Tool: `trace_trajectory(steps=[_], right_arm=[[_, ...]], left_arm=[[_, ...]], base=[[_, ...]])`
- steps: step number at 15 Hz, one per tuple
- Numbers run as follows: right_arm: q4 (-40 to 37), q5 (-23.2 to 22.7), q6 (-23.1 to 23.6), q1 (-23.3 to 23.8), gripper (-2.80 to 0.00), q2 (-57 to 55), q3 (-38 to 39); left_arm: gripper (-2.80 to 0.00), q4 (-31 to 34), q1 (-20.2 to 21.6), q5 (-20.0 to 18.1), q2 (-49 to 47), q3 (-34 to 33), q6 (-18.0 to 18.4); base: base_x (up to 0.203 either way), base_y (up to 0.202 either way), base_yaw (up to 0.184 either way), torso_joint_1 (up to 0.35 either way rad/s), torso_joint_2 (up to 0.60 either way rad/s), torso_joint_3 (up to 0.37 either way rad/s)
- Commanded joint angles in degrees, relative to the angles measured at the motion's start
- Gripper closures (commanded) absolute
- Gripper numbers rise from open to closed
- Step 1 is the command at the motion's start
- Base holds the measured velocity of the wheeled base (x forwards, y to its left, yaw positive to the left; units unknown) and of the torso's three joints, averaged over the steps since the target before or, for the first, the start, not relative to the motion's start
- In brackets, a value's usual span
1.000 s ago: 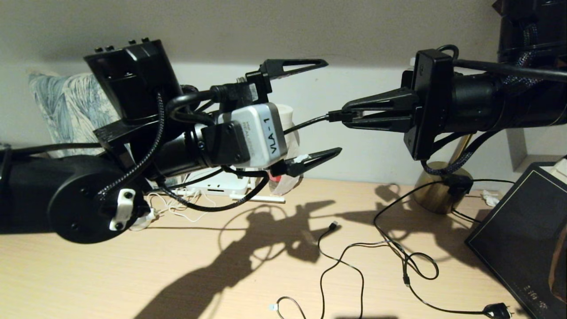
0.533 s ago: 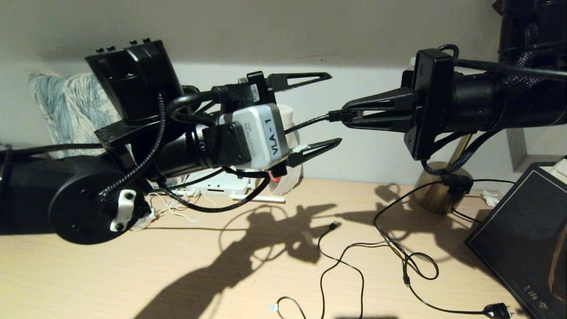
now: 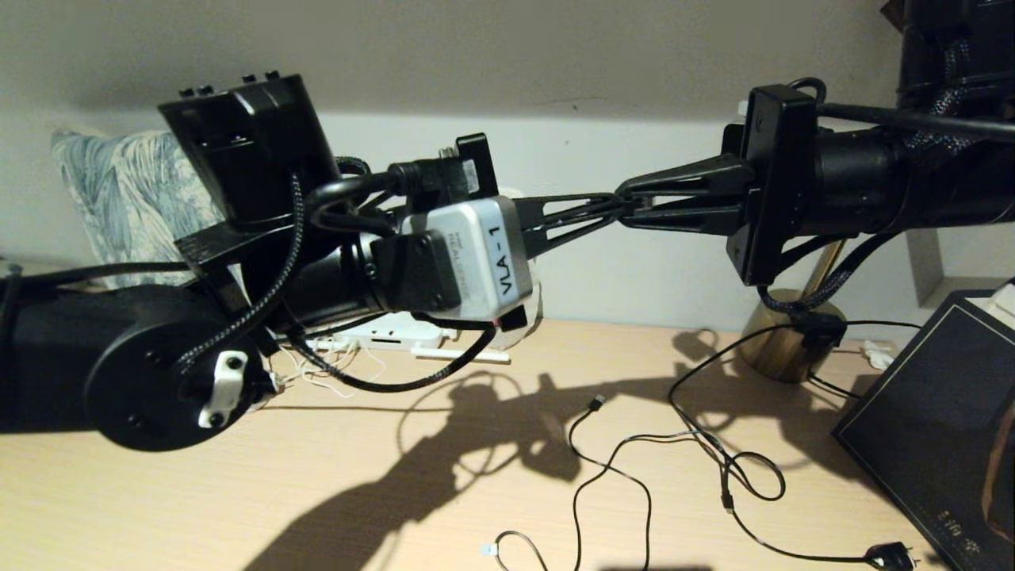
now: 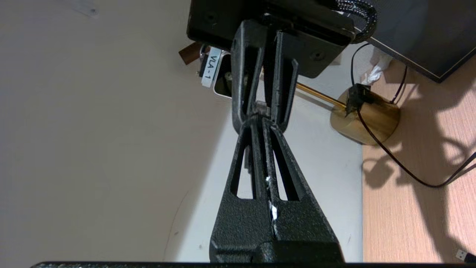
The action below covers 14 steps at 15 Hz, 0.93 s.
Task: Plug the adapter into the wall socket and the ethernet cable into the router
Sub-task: Hand it to the other hand
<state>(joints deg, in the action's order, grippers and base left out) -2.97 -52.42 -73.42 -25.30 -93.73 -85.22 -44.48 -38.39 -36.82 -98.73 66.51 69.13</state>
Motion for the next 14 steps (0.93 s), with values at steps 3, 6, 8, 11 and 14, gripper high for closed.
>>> trace_trajectory(steps=[3, 6, 8, 11, 14], right_arm=[[-0.01, -0.23, -1.02, -0.02, 0.0, 0.22, -0.09], [-0.01, -0.23, -1.02, -0.02, 0.0, 0.22, -0.01], [-0.01, -0.24, -1.02, 0.04, 0.0, 0.57, 0.11], [-0.01, -0.32, -1.02, 0.01, 0.0, 1.16, 0.35], [-0.01, -0.41, -1.02, -0.02, 0.0, 2.39, 1.68]], left_arm=[[0.0, -0.25, -0.02, -0.19, 0.24, -0.07, 0.39], [0.0, -0.25, -0.02, -0.19, 0.62, -0.77, 0.39], [-2.8, -0.26, 0.16, -0.19, 0.73, -0.77, 0.39], [-2.8, -0.34, 0.24, -0.19, 0.95, -0.86, 0.39], [-2.8, -1.13, 0.42, -0.19, 0.38, -0.51, 0.21]], base=[[0.0, 0.0, 0.0, 0.0, 0.0, 0.0], [0.0, 0.0, 0.0, 0.0, 0.0, 0.0], [0.0, 0.0, 0.0, 0.0, 0.0, 0.0], [0.0, 0.0, 0.0, 0.0, 0.0, 0.0], [0.0, 0.0, 0.0, 0.0, 0.0, 0.0]])
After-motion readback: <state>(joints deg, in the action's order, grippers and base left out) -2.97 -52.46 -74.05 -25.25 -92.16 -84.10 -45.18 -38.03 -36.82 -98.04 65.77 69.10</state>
